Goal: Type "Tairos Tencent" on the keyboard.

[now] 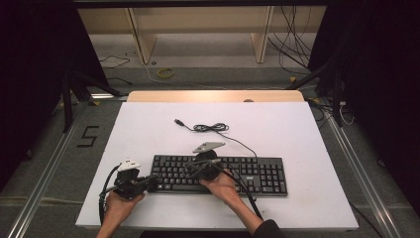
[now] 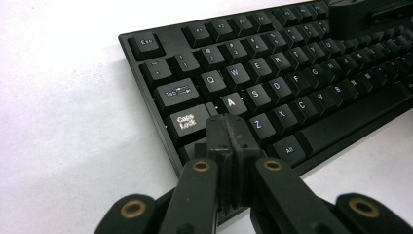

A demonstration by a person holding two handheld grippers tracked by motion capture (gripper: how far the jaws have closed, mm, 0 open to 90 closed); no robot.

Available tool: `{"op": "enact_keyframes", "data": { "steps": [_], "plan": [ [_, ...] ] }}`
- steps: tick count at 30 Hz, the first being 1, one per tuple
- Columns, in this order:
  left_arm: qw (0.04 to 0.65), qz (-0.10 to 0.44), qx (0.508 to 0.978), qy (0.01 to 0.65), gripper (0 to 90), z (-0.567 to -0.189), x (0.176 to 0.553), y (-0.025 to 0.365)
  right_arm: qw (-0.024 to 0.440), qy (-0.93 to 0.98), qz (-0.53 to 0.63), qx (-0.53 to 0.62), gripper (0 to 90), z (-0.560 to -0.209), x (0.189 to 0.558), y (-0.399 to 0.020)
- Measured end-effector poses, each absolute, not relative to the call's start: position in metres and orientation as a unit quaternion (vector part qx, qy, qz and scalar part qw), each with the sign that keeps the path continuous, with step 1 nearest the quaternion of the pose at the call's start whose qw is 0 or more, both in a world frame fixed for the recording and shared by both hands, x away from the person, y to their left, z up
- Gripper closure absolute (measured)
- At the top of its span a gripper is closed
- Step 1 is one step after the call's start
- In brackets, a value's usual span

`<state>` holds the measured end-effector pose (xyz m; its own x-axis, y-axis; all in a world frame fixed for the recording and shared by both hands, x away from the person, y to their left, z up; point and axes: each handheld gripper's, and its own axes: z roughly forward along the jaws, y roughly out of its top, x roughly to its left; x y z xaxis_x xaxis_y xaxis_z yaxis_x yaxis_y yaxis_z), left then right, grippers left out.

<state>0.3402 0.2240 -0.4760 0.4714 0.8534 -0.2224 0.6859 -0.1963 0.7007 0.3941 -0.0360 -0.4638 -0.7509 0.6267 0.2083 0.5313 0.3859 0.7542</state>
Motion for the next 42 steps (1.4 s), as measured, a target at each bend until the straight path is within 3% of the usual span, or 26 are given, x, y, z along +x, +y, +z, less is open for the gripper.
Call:
{"op": "enact_keyframes", "data": {
  "steps": [42],
  "plan": [
    [0.37,0.102,0.775,0.502,89.2,-0.48,0.343,0.22,0.066,0.848,0.384,0.36,90.0,-0.479,0.404,-0.018]
  ]
}}
